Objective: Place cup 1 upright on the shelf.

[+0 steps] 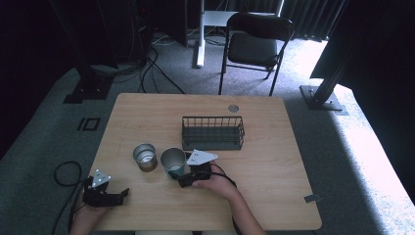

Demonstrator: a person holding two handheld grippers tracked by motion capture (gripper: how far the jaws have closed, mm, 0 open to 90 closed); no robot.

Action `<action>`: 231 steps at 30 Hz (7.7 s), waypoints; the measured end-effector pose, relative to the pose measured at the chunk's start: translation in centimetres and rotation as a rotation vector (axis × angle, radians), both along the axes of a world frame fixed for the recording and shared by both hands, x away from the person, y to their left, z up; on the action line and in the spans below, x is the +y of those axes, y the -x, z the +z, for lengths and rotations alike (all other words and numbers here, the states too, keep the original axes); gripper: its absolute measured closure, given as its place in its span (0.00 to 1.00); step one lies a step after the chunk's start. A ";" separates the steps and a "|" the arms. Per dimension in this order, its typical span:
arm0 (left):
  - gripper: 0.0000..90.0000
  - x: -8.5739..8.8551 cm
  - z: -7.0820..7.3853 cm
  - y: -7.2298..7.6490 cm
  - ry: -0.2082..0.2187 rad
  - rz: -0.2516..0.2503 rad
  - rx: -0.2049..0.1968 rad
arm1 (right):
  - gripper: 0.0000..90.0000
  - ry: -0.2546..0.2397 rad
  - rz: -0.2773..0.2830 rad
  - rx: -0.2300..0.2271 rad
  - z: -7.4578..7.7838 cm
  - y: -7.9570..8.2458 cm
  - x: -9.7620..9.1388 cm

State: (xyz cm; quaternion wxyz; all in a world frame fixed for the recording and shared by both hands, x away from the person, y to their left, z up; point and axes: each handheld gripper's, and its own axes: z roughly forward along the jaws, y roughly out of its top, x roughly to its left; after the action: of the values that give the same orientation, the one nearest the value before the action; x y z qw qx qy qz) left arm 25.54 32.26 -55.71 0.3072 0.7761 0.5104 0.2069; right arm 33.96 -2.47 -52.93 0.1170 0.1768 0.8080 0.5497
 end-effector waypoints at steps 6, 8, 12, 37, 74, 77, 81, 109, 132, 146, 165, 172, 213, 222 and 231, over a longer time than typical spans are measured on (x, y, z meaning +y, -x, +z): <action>0.00 0.0 0.0 0.0 0.000 0.000 0.000 | 0.14 -0.010 -0.008 0.012 -0.2 -0.2 0.6; 0.00 0.0 0.0 0.0 0.000 0.000 0.000 | 0.14 -0.010 -0.012 0.015 -0.2 -0.2 0.7; 0.00 0.0 0.0 0.0 0.000 0.000 0.000 | 0.14 -0.039 -0.024 0.027 -0.1 -0.2 0.9; 0.00 0.0 0.0 0.0 0.001 0.000 0.000 | 0.15 -0.041 -0.059 0.089 2.1 0.2 1.2; 0.00 0.0 0.0 0.0 0.000 0.000 0.000 | 0.16 -0.140 -0.200 -0.019 10.4 -1.7 -1.4; 0.00 0.0 0.0 0.0 0.000 -0.001 0.000 | 0.16 -0.145 -0.235 -0.036 11.1 -2.1 -1.9; 0.00 0.0 0.0 0.0 -0.001 -0.002 0.001 | 0.16 -0.160 -0.289 -0.052 12.1 -2.9 -2.7; 0.00 0.0 0.0 0.0 0.000 -0.001 0.000 | 0.16 -0.123 -0.684 -0.070 11.5 -7.3 -8.6; 0.00 0.0 0.0 0.0 0.000 -0.001 0.000 | 0.16 -0.070 -0.876 -0.017 7.1 -8.8 -10.8; 0.00 0.0 0.0 0.0 0.001 0.000 0.000 | 0.16 -0.064 -0.881 0.014 5.2 -9.4 -10.9; 0.00 0.0 0.0 0.0 0.000 0.000 0.000 | 0.13 -0.042 -0.851 -0.001 4.7 -9.2 -10.9; 0.00 0.0 0.0 0.0 0.000 0.000 0.000 | 0.13 -0.014 -0.809 0.001 4.3 -8.7 -11.2; 0.00 0.0 0.0 0.0 0.000 0.000 0.000 | 0.13 -0.029 -0.752 0.008 4.1 -4.0 -14.5; 0.00 0.0 0.0 0.0 0.001 0.000 0.000 | 0.13 -0.020 -0.742 0.021 3.6 -3.3 -15.8; 0.00 0.0 0.0 0.0 0.000 0.000 0.000 | 0.15 -0.013 -0.719 0.046 2.4 -2.2 -16.8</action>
State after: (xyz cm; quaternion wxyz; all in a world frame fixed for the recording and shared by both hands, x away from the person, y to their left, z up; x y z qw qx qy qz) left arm 25.53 32.27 -55.70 0.3074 0.7761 0.5103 0.2067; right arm 36.20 -19.31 -50.57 0.2836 0.4625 0.6933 0.4743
